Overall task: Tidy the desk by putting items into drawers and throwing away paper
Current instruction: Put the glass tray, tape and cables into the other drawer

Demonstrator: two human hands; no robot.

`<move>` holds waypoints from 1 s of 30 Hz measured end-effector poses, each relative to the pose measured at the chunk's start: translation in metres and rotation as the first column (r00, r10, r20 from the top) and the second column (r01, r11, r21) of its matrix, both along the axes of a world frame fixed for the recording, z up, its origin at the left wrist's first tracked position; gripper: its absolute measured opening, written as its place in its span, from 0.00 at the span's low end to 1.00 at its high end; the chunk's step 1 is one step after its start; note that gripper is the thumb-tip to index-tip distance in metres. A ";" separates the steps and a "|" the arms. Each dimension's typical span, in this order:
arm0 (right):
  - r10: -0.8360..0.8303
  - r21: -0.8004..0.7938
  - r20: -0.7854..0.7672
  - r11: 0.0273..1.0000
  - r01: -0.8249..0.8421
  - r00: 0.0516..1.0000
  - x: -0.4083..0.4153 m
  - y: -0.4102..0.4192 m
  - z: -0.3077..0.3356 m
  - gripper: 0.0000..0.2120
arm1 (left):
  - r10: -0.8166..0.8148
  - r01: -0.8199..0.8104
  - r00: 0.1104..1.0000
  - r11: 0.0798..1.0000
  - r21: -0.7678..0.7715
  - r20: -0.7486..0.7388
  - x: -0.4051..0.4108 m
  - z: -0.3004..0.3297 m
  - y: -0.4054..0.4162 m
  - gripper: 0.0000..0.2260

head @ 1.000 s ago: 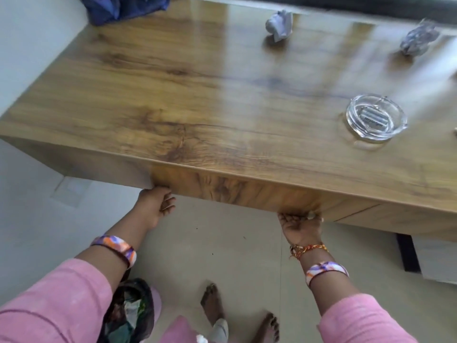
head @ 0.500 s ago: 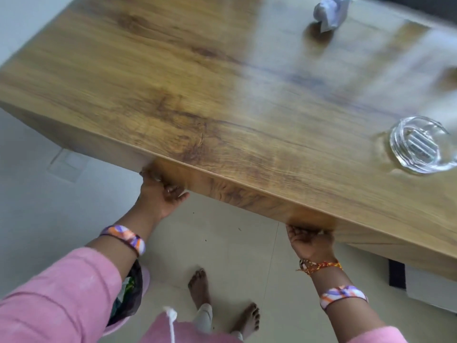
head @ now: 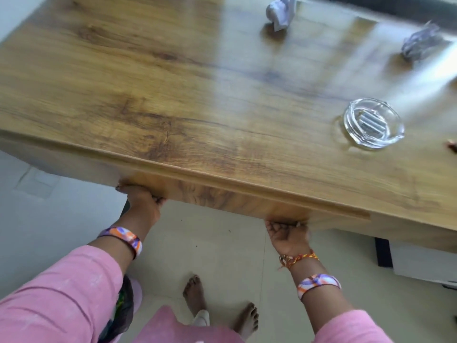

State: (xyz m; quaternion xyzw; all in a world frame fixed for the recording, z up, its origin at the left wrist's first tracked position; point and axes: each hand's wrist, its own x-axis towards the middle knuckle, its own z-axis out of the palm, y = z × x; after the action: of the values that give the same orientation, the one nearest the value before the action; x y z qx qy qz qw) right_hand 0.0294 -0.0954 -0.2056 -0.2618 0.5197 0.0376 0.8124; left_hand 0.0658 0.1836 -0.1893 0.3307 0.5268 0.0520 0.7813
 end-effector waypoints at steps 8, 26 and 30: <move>0.019 0.034 -0.185 0.999 -0.013 0.983 -0.069 -0.003 0.001 0.21 | 0.110 -0.093 0.982 0.989 0.114 -0.152 -0.063 -0.033 0.010 0.31; 0.534 -0.570 -0.780 -0.822 -0.016 0.326 -0.119 -0.032 0.123 0.23 | -0.393 0.392 0.301 -0.779 0.489 -0.869 -0.146 0.114 -0.127 0.25; 0.498 -0.516 -0.840 -0.856 -0.036 0.217 -0.136 -0.037 0.132 0.22 | -0.346 0.424 0.226 -0.806 0.412 -0.911 -0.161 0.132 -0.127 0.16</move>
State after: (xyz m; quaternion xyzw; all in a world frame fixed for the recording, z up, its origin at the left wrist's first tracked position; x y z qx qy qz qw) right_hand -0.1063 -0.1321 -0.0739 -0.9865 -0.1415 0.0717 0.0402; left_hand -0.0956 0.0569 -0.0568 0.9930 -0.0586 -0.0999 0.0225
